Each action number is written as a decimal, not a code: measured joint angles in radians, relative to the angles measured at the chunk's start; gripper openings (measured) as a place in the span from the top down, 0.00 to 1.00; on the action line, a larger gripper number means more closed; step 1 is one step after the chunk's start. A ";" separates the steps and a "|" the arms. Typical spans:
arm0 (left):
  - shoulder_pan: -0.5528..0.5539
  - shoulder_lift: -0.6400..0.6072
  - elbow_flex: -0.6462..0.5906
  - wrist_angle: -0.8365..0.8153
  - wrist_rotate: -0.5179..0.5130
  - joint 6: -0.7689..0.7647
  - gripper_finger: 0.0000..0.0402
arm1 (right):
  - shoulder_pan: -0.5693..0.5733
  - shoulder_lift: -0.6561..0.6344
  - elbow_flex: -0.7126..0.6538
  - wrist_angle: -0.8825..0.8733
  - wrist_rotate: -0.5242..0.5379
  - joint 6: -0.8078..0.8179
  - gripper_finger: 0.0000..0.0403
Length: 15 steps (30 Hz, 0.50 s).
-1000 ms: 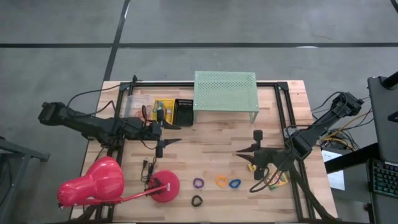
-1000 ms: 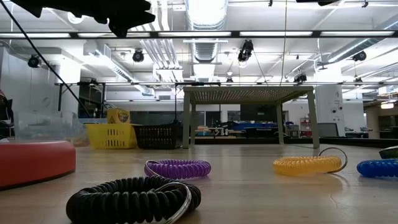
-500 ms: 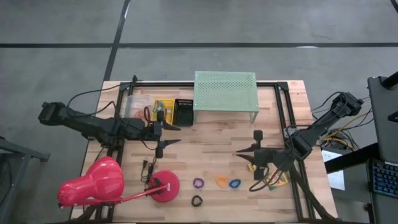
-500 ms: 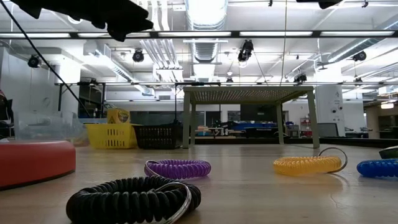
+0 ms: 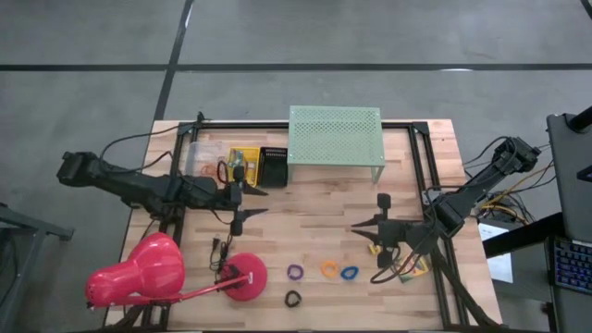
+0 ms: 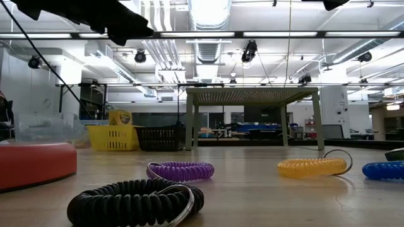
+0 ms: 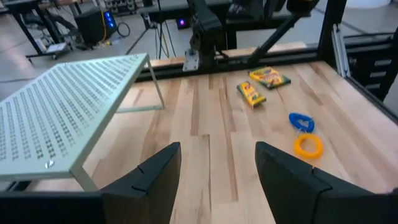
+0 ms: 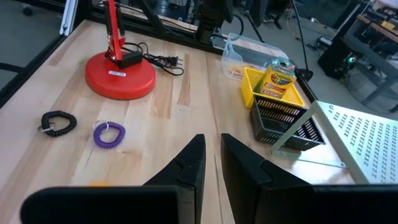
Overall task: Pick & Place Office Desk Supplies
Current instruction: Put the crayon into the yellow bin
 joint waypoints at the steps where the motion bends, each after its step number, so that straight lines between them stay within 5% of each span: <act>1: 0.000 0.000 0.000 0.004 0.000 0.000 0.47 | 0.000 0.000 0.000 0.000 0.000 0.000 0.88; 15: 0.000 -0.001 0.000 0.012 0.000 0.000 0.47 | 0.000 0.000 0.000 0.000 0.000 -0.011 0.88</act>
